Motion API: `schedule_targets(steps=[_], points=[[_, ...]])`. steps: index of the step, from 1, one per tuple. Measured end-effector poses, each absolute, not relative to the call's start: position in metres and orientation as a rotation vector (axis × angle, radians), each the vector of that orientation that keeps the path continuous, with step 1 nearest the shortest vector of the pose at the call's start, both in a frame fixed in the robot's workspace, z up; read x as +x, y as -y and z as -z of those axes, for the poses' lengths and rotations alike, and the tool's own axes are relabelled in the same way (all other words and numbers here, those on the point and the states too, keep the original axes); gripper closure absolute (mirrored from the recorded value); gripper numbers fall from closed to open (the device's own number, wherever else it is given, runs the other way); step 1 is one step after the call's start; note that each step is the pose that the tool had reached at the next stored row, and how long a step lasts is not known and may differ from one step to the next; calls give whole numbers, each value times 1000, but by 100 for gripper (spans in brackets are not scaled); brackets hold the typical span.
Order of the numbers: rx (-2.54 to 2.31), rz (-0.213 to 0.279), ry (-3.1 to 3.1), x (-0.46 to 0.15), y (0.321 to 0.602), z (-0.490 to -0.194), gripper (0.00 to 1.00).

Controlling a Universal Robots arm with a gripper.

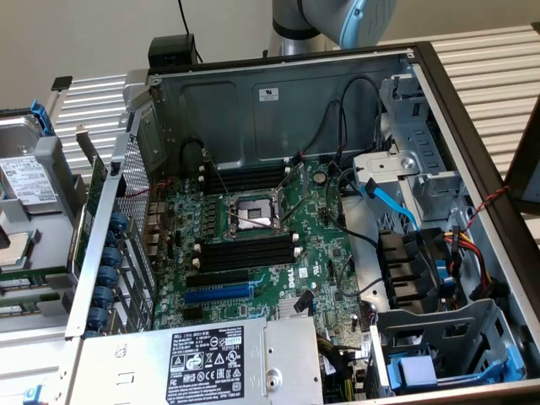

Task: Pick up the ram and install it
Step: 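Pick up the ram and move it above insertion slot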

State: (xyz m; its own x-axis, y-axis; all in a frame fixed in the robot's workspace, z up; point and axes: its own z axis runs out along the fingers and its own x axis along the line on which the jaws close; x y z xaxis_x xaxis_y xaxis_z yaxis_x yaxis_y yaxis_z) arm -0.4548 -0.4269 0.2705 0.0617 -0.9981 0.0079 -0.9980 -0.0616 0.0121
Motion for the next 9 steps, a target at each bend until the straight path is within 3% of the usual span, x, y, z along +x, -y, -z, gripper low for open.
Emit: schedule_targets(steps=[9], points=[[2286,5,2134,-453,428,-255,58]])
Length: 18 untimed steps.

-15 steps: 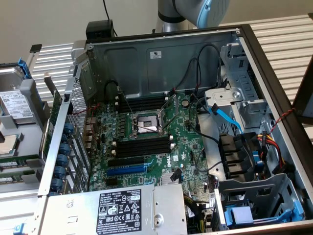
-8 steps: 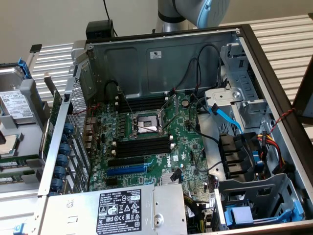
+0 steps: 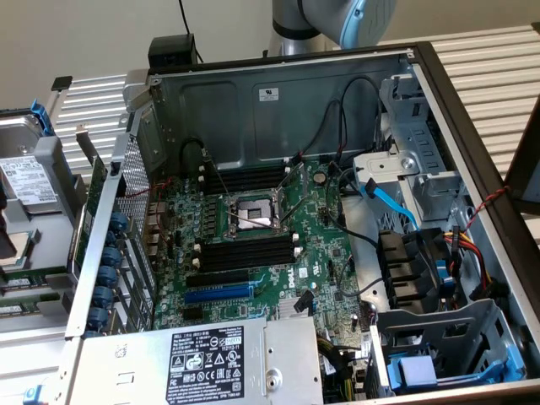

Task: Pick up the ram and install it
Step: 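Pick up the ram and move it above insertion slot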

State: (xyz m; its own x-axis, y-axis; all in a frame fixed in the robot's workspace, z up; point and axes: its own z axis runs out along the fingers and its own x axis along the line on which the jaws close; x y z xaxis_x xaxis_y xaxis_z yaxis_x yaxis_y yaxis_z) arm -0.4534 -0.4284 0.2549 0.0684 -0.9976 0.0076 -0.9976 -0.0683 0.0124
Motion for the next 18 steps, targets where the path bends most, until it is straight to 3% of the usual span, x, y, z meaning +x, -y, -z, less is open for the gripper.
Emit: schedule_targets(steps=[18], points=[[2285,4,2135,-449,431,-223,58]])
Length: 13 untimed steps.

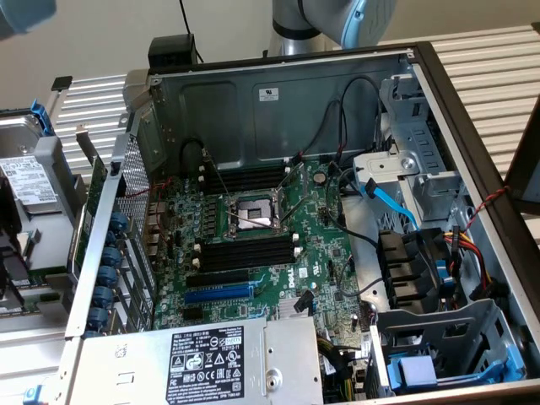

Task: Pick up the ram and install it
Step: 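Pick up the ram and move it above insertion slot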

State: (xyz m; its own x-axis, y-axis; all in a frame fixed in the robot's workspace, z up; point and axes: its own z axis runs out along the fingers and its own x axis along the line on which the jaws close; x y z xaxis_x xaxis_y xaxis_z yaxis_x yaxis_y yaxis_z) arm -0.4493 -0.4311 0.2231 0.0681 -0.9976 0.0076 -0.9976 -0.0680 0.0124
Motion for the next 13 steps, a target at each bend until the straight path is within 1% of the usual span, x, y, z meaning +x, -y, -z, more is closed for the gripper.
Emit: schedule_targets(steps=[13], points=[[2295,25,2144,-451,431,-206,58]])
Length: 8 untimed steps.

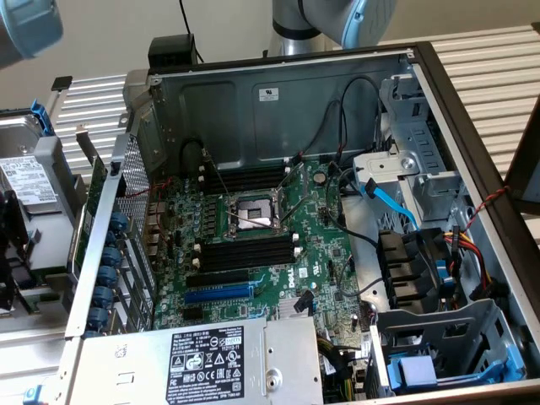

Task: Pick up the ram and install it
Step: 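Pick up the ram and move it above insertion slot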

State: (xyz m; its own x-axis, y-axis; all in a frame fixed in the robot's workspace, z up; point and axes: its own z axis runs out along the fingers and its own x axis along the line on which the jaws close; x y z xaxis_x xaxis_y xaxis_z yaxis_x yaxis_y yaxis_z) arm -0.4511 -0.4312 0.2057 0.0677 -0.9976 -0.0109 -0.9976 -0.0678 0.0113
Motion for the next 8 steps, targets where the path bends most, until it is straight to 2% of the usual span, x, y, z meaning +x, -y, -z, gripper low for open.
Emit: schedule_targets(steps=[8], points=[[2300,37,2151,-453,431,-202,58]])
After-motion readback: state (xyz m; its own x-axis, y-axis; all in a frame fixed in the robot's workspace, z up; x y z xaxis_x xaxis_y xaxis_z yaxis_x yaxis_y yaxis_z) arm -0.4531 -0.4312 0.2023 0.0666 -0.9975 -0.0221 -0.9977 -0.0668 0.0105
